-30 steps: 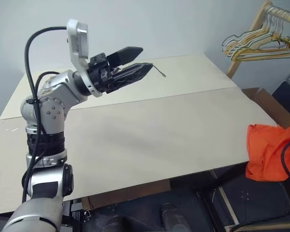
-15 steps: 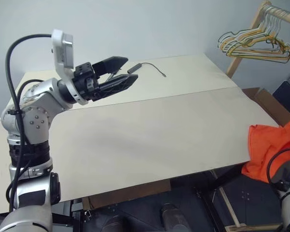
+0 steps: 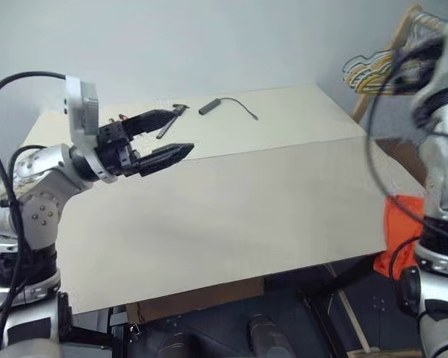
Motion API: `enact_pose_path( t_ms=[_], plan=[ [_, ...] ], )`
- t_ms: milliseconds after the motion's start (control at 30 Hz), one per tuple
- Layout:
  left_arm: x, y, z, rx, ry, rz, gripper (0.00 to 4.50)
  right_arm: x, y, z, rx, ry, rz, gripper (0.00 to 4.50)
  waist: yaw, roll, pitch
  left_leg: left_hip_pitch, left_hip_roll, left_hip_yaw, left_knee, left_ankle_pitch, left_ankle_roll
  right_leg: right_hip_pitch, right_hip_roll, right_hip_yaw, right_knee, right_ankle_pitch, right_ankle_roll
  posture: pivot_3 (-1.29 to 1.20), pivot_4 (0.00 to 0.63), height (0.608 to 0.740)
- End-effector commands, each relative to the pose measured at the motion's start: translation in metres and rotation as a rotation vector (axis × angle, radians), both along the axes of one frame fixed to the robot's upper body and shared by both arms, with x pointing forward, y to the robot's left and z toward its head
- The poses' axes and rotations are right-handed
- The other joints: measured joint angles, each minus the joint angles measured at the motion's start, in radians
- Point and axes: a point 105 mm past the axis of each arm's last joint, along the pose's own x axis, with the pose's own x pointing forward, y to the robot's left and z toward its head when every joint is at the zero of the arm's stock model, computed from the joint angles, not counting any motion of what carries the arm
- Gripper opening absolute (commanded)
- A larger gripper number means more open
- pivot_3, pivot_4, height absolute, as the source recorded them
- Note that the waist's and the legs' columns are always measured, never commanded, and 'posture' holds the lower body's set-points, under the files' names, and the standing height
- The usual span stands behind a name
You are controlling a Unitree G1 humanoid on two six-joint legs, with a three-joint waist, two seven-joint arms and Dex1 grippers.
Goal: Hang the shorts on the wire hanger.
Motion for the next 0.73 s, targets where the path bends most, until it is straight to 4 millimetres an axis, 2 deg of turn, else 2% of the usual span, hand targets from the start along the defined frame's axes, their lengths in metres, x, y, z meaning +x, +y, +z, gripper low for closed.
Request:
enact_pose_path(
  t_ms=[33,167,300,400,533,733],
  plan=[
    [-0.011,0.004,-0.004,0.102,-0.056,0.029,4.5,-0.011,0.045,-0.021,-0.1,0.145,0.403,4.49,0.015,0.0,0.0,0.0,0.0,0.0,0.0,0.0,0.0,0.0,0.0,0.0,0.0,0.0,0.0,-0.03,0.053,0.74],
    [-0.023,0.01,-0.023,0.203,0.001,0.052,4.5,-0.026,0.075,-0.045,-0.214,0.288,0.739,4.49,0.058,-0.001,0.001,0.0,0.001,0.001,0.0,0.0,0.0,-0.001,0.0,-0.001,0.002,0.001,-0.001,0.02,0.06,0.74],
    [-0.036,0.015,-0.039,0.266,0.049,0.071,4.5,-0.03,0.089,-0.06,-0.29,0.38,0.9,4.49,0.102,-0.002,0.001,0.002,0.003,0.003,0.0,0.001,-0.002,-0.002,0.002,-0.001,0.002,0.002,-0.004,0.05,0.067,0.74],
    [-0.042,0.017,-0.048,0.301,0.062,0.088,4.5,-0.029,0.093,-0.066,-0.326,0.391,0.923,4.49,0.135,-0.002,0.002,0.002,0.004,0.008,0.0,0.002,-0.003,-0.002,0.003,-0.002,0.003,0.003,-0.006,0.07,0.068,0.74],
    [-0.044,0.019,-0.048,0.295,0.072,0.103,4.5,-0.027,0.095,-0.071,-0.339,0.39,0.922,4.49,0.176,-0.003,0.002,0.002,0.005,0.009,0.0,0.004,-0.006,-0.002,0.004,-0.004,0.003,0.004,-0.008,0.09,0.069,0.74],
    [-0.044,0.019,-0.045,0.274,0.095,0.103,4.5,-0.038,0.092,-0.081,-0.336,0.387,0.917,4.49,0.198,-0.005,0.002,0.002,0.006,0.008,0.0,0.005,-0.008,-0.002,0.006,-0.006,0.003,0.004,-0.009,0.1,0.077,0.74]
  ],
)
